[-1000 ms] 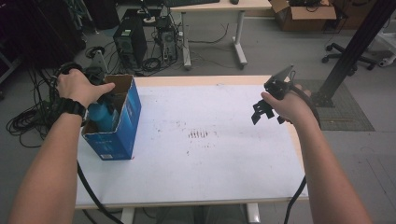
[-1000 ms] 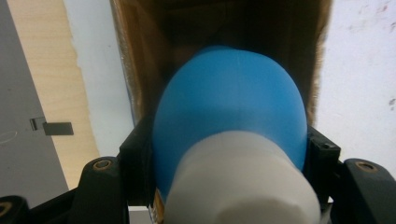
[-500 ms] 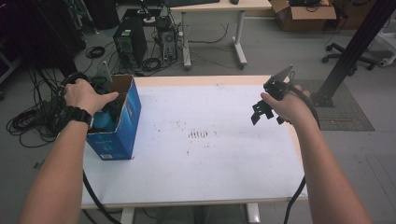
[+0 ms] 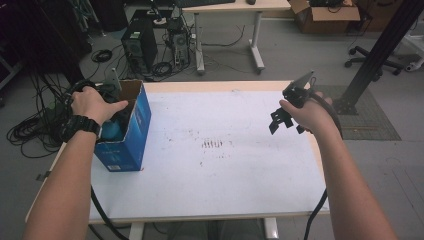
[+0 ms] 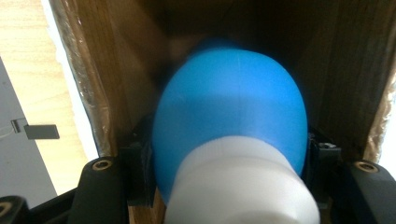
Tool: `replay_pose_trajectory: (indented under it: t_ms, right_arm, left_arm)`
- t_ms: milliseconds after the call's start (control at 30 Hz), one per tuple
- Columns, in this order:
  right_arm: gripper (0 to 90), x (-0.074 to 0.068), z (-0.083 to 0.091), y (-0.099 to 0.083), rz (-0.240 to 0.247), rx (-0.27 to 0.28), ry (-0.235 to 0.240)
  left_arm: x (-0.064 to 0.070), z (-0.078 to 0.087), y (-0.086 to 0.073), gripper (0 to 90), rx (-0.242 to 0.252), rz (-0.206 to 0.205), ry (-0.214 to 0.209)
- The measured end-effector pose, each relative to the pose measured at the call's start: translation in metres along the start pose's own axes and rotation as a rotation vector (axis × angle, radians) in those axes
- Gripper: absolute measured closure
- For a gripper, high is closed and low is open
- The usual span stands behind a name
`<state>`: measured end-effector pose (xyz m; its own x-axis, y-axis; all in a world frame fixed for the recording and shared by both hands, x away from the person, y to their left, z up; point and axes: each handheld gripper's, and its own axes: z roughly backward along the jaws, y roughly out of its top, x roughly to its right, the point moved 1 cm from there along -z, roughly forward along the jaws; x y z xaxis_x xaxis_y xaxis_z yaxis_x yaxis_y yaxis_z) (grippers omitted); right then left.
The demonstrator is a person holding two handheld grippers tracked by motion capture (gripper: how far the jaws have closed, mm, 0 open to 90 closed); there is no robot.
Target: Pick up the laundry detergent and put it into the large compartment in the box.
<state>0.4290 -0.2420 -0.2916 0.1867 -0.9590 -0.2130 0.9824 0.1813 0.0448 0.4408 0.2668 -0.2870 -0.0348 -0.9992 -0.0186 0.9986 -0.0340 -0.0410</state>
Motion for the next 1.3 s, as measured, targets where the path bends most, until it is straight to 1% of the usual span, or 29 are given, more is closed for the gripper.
replay_pose_trajectory:
  t_ms: [500,633,767,833,933,1300]
  right_arm:
    - [3.9,0.003,-0.002,-0.001,-0.005,-0.004,0.003]
    - [3.9,0.002,-0.002,-0.001,-0.005,-0.005,0.007]
    - [3.9,0.003,-0.002,-0.001,-0.006,-0.002,0.008]
    - [3.9,0.003,-0.002,-0.001,-0.005,-0.002,0.009]
    - [3.9,0.002,-0.002,-0.002,-0.003,-0.004,0.01]
    - [3.8,0.003,0.0,-0.003,-0.007,0.001,0.013]
  left_arm:
    - [0.002,-0.001,0.001,36.7,0.009,-0.008,0.005]
    - [0.001,0.0,0.001,36.4,0.013,-0.004,0.004]
    - [0.0,0.001,0.001,35.3,0.015,-0.001,0.015]
    - [0.0,0.002,0.0,35.2,0.014,-0.002,0.01]
    - [0.001,0.002,0.0,32.5,0.012,-0.001,0.002]
    - [0.003,0.016,-0.003,29.8,0.02,-0.005,0.026]
